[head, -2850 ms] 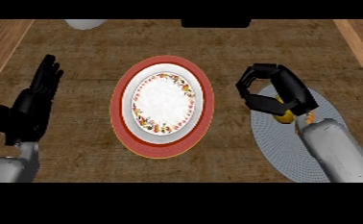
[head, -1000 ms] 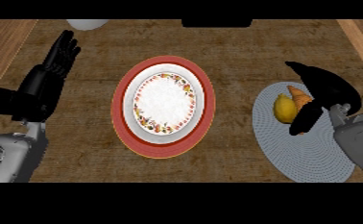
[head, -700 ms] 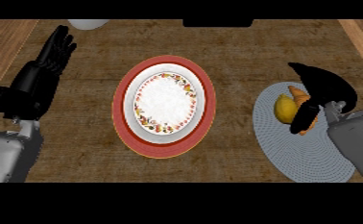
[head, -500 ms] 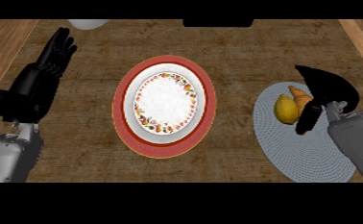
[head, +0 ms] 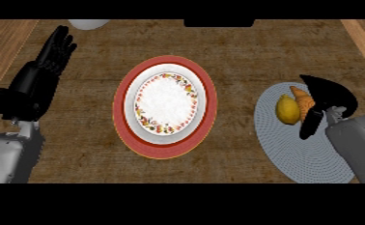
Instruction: Pick the croissant from the placemat and place it in the plate
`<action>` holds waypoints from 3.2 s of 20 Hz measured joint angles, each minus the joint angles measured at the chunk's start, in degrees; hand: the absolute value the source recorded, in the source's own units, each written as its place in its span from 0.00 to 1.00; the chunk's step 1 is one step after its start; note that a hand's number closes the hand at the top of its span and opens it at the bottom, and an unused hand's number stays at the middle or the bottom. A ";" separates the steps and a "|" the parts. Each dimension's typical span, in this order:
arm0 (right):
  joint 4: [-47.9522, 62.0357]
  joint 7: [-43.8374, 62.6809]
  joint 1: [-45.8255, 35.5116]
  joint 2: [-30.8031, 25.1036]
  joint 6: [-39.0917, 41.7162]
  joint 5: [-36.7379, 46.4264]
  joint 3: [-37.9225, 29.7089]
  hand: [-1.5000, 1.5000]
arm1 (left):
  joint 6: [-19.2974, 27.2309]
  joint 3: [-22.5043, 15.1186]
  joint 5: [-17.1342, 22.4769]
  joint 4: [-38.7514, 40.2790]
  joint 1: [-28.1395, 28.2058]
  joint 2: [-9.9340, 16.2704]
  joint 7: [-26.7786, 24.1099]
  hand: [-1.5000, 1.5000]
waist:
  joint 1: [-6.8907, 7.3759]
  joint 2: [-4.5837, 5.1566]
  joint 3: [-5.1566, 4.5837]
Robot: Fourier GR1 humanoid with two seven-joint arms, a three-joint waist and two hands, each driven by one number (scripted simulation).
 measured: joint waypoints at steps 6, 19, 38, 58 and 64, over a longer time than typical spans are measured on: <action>5.67 -4.88 0.60 2.19 -0.09 3.39 -2.30 0.00 | -1.76 1.17 -1.34 1.07 0.80 -1.54 -1.59 0.50 | 0.07 0.03 -0.01; 15.95 -16.24 -0.34 4.49 -13.04 14.61 -3.67 1.00 | -2.99 2.36 -3.45 -0.30 1.57 -3.68 -1.10 0.50 | 0.29 -0.13 -0.34; -3.54 -43.41 10.58 -4.18 -22.53 8.62 -11.75 1.00 | -4.12 4.83 -4.11 0.29 1.29 -4.08 -0.37 0.50 | -0.95 -0.32 -0.06; -36.99 -23.87 1.92 15.28 -11.48 -2.41 -1.94 1.00 | -5.25 5.23 -4.94 0.67 -0.34 -5.06 0.23 0.50 | 0.03 -0.06 -0.05; -27.60 -18.98 -7.39 25.12 -12.03 0.46 2.04 1.00 | -4.84 4.81 -5.78 -0.09 -1.40 -5.85 1.69 0.50 | 0.42 0.02 -0.04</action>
